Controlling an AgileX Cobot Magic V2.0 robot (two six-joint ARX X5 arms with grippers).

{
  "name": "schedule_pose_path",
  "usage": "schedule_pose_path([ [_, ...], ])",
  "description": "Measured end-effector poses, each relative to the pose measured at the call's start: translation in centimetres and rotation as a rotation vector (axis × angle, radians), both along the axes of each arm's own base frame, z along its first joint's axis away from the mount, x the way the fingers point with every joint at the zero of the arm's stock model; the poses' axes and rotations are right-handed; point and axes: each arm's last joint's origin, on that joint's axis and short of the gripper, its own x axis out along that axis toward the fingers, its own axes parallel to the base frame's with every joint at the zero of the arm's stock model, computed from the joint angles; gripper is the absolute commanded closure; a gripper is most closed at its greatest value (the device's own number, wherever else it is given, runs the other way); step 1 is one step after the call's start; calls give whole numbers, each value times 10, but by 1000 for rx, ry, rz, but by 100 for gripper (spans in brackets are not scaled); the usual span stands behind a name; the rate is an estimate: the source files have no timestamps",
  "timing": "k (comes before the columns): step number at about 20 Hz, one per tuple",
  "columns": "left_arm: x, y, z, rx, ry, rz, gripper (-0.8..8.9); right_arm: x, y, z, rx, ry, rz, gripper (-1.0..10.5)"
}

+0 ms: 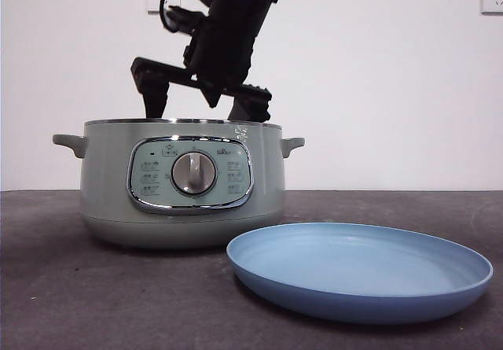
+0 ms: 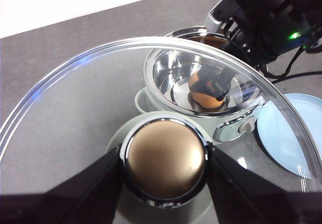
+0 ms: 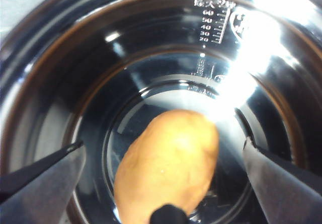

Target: Take the potato out from the steamer,put the potato on the plate,close the lid

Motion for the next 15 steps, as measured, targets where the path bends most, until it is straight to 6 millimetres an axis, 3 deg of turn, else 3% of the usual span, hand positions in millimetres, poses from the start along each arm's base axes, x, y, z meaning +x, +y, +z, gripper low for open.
schedule_pose_path([
  [5, -1, 0, 0, -2, -1, -2, 822, 1, 6, -17, -28, 27, 6, 358],
  [8, 0, 0, 0, -2, -1, -2, 822, 1, 7, -17, -29, 19, 4, 514],
  [10, 0, 0, 0, -2, 0, -3, 822, 0, 5, -18, -55, 28, -7, 521],
  [15, 0, 0, 0, -5, 0, -8, 822, -2, 4, -19, -73, 45, -7, 900],
])
